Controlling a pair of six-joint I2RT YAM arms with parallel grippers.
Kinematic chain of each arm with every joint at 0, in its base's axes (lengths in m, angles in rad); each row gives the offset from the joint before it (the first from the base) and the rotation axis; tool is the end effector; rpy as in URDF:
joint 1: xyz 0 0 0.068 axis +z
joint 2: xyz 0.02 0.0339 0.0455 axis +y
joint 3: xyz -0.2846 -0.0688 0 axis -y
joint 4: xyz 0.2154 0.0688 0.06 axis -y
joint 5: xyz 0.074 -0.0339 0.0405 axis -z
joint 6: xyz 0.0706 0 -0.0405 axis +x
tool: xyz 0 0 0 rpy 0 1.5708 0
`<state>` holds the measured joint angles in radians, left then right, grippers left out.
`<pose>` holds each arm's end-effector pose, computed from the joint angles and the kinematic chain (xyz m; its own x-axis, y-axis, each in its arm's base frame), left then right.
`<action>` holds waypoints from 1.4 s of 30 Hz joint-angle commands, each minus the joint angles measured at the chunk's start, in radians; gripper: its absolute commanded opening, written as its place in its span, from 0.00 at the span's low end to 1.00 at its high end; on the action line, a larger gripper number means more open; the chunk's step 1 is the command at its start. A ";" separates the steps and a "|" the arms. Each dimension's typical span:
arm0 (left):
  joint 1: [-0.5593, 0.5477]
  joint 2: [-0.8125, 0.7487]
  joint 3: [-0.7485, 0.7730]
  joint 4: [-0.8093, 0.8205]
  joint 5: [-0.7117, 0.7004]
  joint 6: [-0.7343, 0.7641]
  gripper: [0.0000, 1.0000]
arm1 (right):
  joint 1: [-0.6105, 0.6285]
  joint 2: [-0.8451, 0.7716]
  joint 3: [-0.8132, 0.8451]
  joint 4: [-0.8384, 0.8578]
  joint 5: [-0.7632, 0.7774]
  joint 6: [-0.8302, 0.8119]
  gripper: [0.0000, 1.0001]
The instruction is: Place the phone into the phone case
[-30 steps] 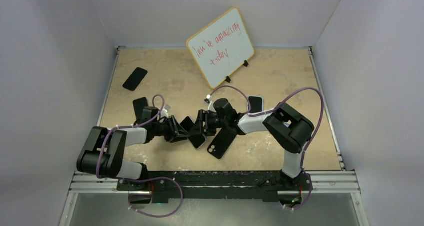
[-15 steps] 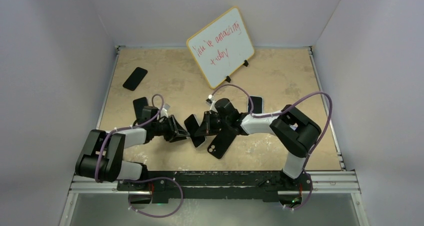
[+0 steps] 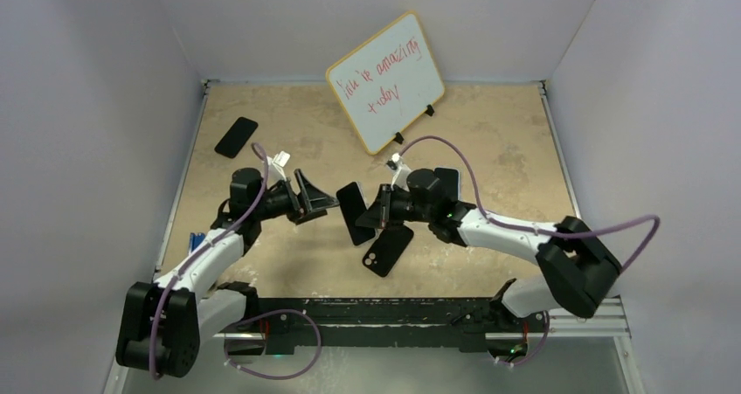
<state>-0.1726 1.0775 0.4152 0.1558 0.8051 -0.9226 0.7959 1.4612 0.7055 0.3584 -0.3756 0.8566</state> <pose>0.1878 -0.0844 0.2194 -0.8785 -0.4077 -0.2492 0.0658 0.4133 -0.9082 0.2023 0.2436 0.2383 -0.8584 0.1281 -0.4967 -0.3858 0.4769 0.7897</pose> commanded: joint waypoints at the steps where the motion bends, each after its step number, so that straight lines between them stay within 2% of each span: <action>1: -0.002 -0.045 0.035 0.142 0.086 -0.086 0.81 | -0.002 -0.155 -0.039 0.184 0.005 -0.013 0.00; 9: -0.004 -0.097 0.003 0.476 0.125 -0.286 0.83 | -0.002 -0.293 -0.107 0.352 -0.025 0.008 0.00; 15: -0.009 -0.055 -0.018 0.755 0.125 -0.445 0.75 | 0.000 -0.282 -0.123 0.473 -0.072 0.060 0.00; 26: -0.078 0.003 -0.037 0.842 0.092 -0.476 0.67 | 0.000 -0.236 -0.106 0.547 -0.112 0.087 0.00; 28: -0.096 0.009 -0.036 0.863 0.075 -0.483 0.62 | 0.000 -0.222 -0.110 0.574 -0.111 0.102 0.00; 30: -0.108 0.018 -0.035 0.891 0.063 -0.491 0.52 | -0.001 -0.208 -0.113 0.601 -0.123 0.113 0.00; 32: -0.114 0.030 -0.031 0.925 0.065 -0.503 0.35 | 0.000 -0.203 -0.113 0.596 -0.128 0.113 0.00; 33: -0.116 0.035 -0.030 0.939 0.066 -0.507 0.23 | 0.000 -0.206 -0.117 0.593 -0.124 0.112 0.00; 35: -0.116 0.041 -0.031 0.962 0.068 -0.512 0.10 | 0.000 -0.215 -0.129 0.588 -0.116 0.114 0.04; 36: -0.116 0.046 -0.030 0.972 0.073 -0.514 0.00 | 0.000 -0.221 -0.130 0.580 -0.115 0.113 0.09; 42: -0.116 0.058 -0.017 1.035 0.134 -0.510 0.00 | -0.004 -0.284 -0.121 0.452 -0.093 0.095 0.45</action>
<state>-0.2787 1.1301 0.3775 1.0714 0.8967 -1.4216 0.7914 1.2350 0.5652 0.8417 -0.4881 0.9794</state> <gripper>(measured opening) 0.143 0.358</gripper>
